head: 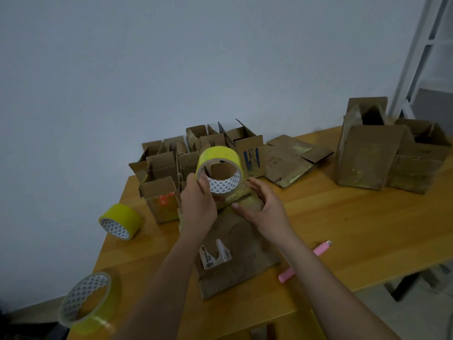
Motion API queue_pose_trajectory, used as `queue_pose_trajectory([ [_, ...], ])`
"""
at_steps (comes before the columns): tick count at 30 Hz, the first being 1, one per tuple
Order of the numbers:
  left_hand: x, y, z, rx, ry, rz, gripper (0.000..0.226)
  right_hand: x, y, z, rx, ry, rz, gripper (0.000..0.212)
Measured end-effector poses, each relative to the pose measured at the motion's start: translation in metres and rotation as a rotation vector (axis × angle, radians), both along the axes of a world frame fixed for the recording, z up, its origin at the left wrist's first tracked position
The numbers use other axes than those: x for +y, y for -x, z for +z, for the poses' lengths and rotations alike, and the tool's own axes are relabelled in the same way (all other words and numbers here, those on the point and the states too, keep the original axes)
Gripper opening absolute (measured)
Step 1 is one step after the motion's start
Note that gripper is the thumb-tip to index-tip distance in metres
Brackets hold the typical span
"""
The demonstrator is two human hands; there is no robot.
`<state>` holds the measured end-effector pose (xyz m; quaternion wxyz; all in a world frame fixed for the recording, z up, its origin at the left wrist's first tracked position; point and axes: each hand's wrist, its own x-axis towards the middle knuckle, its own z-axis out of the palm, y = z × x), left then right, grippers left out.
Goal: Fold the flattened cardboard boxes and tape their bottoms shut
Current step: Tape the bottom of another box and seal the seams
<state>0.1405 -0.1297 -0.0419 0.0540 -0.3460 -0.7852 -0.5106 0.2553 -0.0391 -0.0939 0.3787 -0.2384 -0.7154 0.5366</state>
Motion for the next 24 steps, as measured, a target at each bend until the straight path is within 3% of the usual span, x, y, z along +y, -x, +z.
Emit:
queue_pose_trajectory([
  [5, -0.003, 0.01, 0.0, -0.068, 0.04, -0.045, 0.037, 0.002, 0.001, -0.001, -0.008, -0.016, -0.011, 0.069],
  [8, -0.005, 0.015, 0.002, -0.204, 0.021, -0.079, 0.039, 0.002, 0.001, -0.001, -0.012, -0.018, -0.016, 0.063],
  [11, -0.004, 0.015, 0.004, -0.412, -0.053, -0.085, 0.025, 0.001, 0.002, -0.002, 0.002, -0.014, -0.009, 0.059],
  [14, -0.001, 0.012, 0.011, -0.5, -0.043, -0.047, 0.017, 0.003, 0.003, -0.003, 0.006, -0.008, -0.004, 0.058],
  [19, -0.005, 0.003, 0.024, -0.777, 0.008, -0.344, 0.017, 0.003, 0.002, -0.004, 0.032, 0.003, 0.008, 0.052],
  [22, -0.014, 0.007, 0.022, -0.775, 0.035, -0.456, 0.018, 0.003, 0.001, -0.004, 0.056, 0.019, 0.028, 0.047],
  [24, -0.018, 0.008, 0.019, -0.648, 0.035, -0.427, 0.017, 0.003, 0.0, -0.004, 0.051, 0.013, 0.027, 0.052],
])
